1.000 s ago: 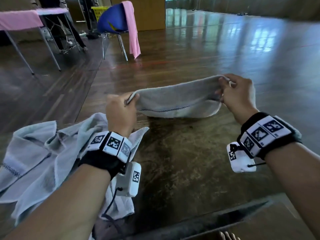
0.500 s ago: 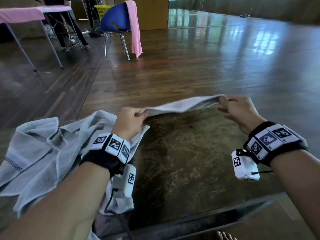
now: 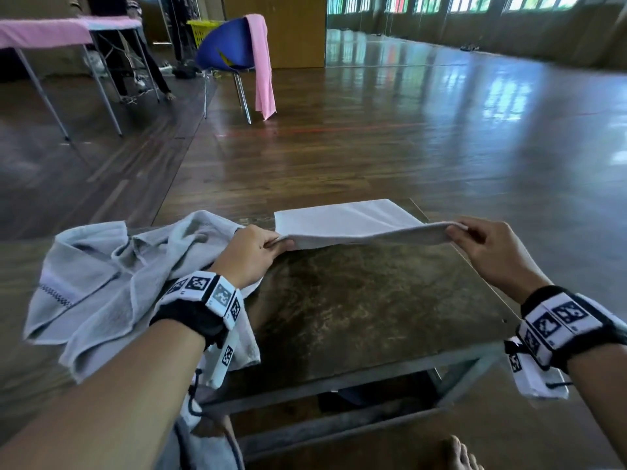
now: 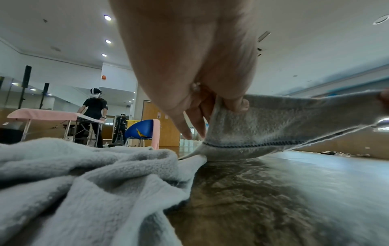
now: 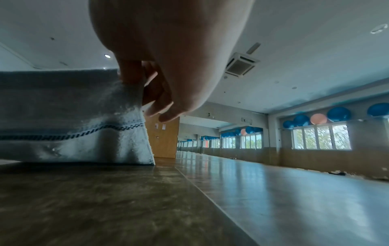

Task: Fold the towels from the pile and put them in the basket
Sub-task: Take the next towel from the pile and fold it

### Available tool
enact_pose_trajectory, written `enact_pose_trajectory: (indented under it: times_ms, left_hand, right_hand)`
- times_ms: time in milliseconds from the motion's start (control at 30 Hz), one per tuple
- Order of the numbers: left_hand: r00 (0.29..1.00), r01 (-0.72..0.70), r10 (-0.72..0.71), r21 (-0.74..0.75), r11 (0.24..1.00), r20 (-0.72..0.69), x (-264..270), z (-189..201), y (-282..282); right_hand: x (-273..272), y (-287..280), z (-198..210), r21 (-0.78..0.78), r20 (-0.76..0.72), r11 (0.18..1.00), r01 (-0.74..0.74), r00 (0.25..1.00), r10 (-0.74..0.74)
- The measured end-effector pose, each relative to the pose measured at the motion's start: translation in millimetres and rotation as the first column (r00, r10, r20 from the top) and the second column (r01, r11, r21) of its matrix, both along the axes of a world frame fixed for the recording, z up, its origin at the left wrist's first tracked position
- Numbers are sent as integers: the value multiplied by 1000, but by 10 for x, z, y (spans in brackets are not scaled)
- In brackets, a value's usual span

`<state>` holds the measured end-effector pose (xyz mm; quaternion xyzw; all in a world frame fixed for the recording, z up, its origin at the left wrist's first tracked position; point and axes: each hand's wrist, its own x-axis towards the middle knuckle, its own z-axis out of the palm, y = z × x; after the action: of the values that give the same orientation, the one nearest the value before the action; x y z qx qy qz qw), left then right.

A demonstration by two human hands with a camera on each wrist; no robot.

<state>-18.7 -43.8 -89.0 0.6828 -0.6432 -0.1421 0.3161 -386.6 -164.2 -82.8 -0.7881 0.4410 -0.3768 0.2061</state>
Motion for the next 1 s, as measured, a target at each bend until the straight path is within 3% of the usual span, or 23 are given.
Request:
enact_pose_trajectory:
  times_ms: [133, 233, 367, 433, 533, 567, 633, 733, 833, 933, 1000]
  left_hand:
    - [998, 58, -58, -10, 998, -35, -118, 52, 146]
    - [993, 85, -85, -2, 996, -78, -186, 26, 228]
    - [996, 82, -86, 195, 977, 12, -236, 45, 335]
    - [996, 85, -87, 322, 943, -8, -251, 69, 378]
    - [979, 169, -92, 464, 870, -183, -272, 80, 415]
    - [971, 191, -93, 477, 858, -221, -279, 81, 418]
    - [970, 179, -77, 468, 865, -230, -298, 93, 415]
    - [994, 11, 26, 325, 946, -109, -272, 39, 347]
    - [995, -93, 99, 204, 975, -17, -299, -39, 284]
    - [997, -74, 75, 206, 976, 5, -294, -174, 221]
    - [999, -3, -11, 277, 961, 49, -285, -248, 217]
  right_hand:
    - [-252, 387, 7, -17, 18, 1000, -22, 1000, 23]
    - [-395, 601, -19, 90, -17, 994, -64, 998, 65]
    - [-517, 788, -6, 253, 6, 957, -140, 990, 143]
    - [-526, 844, 23, 405, 39, 892, -201, 978, 203]
    - [-494, 885, 52, 619, 79, 744, -252, 962, 259]
    - [-472, 877, 55, 623, 74, 744, -244, 964, 254]
    - [-407, 828, 44, 541, 18, 821, -182, 979, 205]
    - [-303, 703, -30, 384, -43, 923, -19, 998, 38]
    - [-200, 557, -148, 339, -21, 936, 90, 996, -88]
    - [-75, 455, -250, 234, -192, 952, 198, 969, -155]
    - [-2, 426, -303, 249, -276, 949, 192, 954, -121]
